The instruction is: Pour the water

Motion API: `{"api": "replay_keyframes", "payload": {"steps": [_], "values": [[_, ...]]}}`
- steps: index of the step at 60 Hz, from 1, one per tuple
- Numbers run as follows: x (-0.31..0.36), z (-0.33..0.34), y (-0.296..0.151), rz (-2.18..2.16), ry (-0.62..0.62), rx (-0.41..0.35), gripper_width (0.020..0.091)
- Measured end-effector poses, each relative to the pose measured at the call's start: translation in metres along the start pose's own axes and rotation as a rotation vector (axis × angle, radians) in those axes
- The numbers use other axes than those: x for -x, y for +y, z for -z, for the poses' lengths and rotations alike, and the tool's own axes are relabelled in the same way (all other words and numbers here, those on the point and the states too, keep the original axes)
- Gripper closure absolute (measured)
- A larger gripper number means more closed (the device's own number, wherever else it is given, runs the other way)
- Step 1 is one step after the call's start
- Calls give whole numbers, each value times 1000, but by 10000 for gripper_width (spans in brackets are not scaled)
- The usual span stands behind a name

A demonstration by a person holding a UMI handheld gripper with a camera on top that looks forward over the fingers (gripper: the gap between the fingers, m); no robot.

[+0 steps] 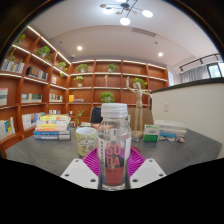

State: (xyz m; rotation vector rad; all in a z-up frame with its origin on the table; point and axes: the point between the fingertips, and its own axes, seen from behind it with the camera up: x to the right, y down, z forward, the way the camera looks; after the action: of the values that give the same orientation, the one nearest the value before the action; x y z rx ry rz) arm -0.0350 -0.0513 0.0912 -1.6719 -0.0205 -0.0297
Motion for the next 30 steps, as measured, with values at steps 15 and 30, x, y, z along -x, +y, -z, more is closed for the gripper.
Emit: {"api": "replay_keyframes", "payload": {"steps": [15, 30], "values": [[-5, -13, -1, 86, -21, 50, 766], [-70, -73, -21, 722, 119, 139, 765]]}}
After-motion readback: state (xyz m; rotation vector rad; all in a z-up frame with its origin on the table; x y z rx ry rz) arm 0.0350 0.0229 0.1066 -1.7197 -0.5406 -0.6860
